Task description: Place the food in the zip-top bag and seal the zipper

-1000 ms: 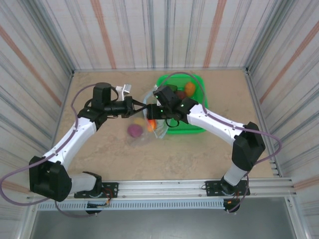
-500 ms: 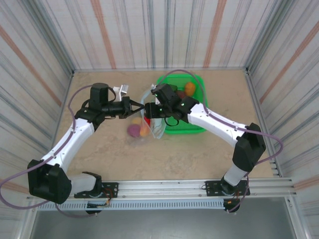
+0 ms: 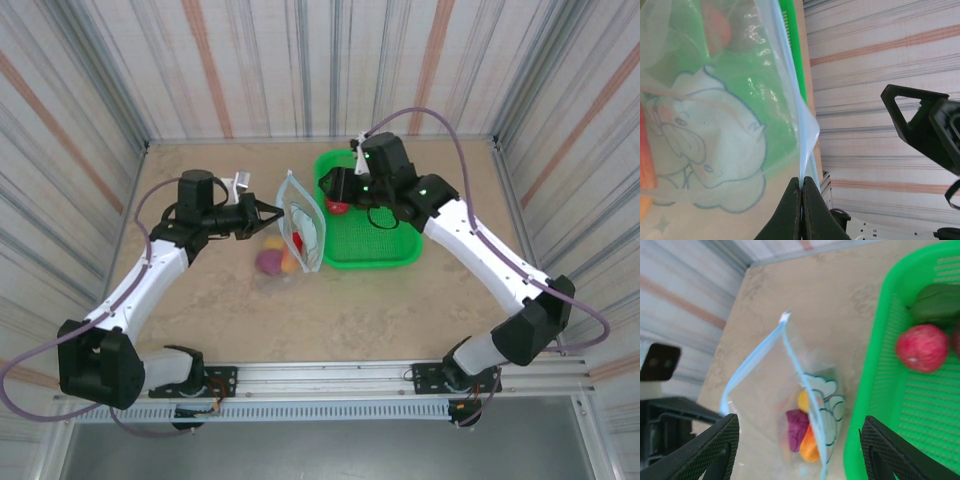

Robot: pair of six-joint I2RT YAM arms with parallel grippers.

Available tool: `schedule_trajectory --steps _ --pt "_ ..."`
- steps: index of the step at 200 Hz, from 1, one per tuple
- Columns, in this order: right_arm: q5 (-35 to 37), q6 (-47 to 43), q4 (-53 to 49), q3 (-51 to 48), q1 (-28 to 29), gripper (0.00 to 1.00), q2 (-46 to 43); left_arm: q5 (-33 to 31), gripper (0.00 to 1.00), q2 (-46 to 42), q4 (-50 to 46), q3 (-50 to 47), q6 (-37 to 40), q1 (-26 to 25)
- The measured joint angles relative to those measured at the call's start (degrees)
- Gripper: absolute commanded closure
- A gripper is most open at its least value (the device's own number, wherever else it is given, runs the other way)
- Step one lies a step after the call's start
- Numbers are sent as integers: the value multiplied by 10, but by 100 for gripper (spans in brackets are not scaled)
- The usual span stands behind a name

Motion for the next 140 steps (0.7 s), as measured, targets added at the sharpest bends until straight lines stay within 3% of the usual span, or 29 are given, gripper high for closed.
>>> schedule_trajectory --steps 31,69,140 --pt "-5 0 -34 9 -54 36 32 0 100 0 20 0 -9 0" --pt "-15 1 -66 53 -74 31 150 -9 100 -4 28 -1 -8 4" --pt "37 -29 -128 282 -75 32 389 -26 100 -2 -1 -9 5 47"
